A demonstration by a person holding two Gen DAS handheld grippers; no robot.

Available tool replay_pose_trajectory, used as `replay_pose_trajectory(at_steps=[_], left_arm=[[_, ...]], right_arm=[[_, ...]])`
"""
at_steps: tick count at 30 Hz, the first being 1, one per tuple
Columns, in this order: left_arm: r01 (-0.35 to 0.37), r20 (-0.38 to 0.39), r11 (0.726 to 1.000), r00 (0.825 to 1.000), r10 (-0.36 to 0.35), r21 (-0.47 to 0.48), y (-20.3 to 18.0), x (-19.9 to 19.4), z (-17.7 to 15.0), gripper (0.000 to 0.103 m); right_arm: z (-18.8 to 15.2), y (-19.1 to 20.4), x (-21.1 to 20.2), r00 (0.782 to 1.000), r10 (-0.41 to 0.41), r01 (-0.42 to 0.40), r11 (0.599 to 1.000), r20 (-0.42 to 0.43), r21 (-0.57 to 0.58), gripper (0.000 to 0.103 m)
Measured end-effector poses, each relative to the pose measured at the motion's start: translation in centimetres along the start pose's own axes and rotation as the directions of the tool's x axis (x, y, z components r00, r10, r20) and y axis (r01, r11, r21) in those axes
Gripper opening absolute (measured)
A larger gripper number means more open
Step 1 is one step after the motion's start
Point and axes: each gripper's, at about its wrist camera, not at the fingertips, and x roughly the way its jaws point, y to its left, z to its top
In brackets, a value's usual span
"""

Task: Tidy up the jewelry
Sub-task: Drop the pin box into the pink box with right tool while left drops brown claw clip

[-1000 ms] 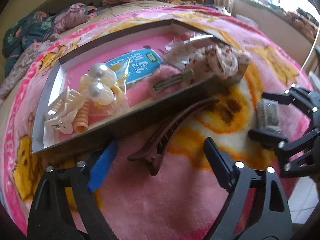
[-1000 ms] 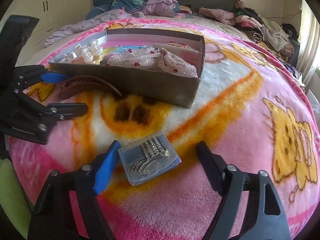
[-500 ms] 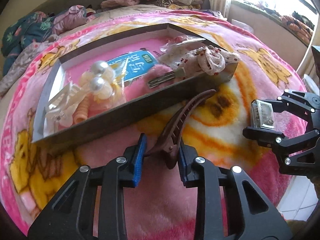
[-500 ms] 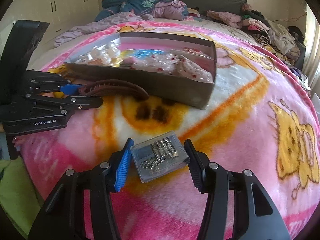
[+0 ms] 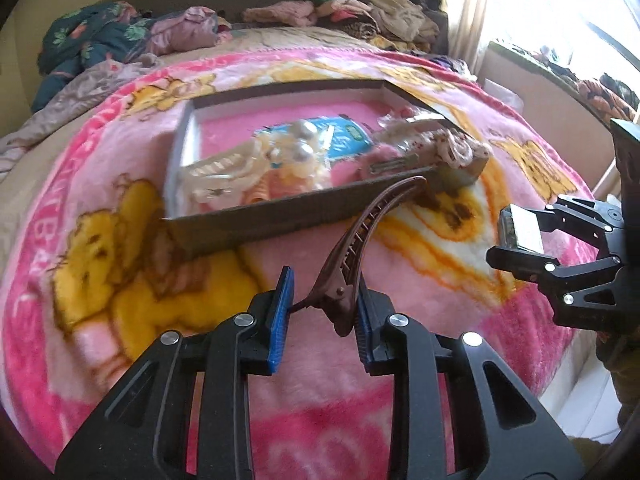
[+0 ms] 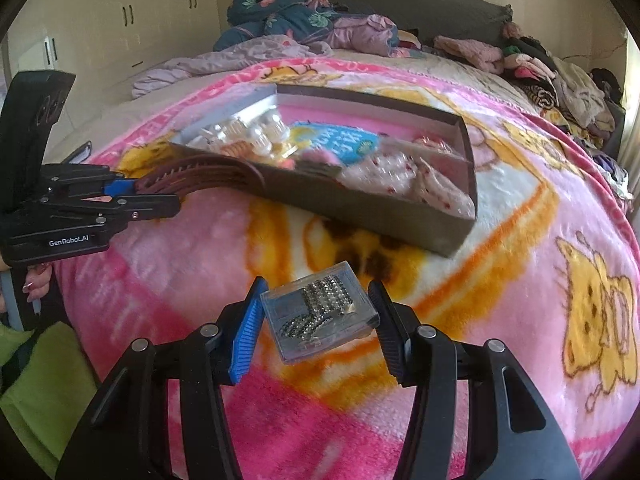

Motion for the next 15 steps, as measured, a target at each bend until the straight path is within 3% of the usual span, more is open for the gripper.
replay_pose_trajectory(at_steps=[15], left_arm=[[-0.036, 0.088, 0.997, 0.995, 0.042, -0.075, 3.8, -2.0, 4.0, 0.020]], right_arm=[[5.1, -0.9, -0.9, 0.994, -0.024, 0.025, 1.000, 0.105, -0.002, 0.050]])
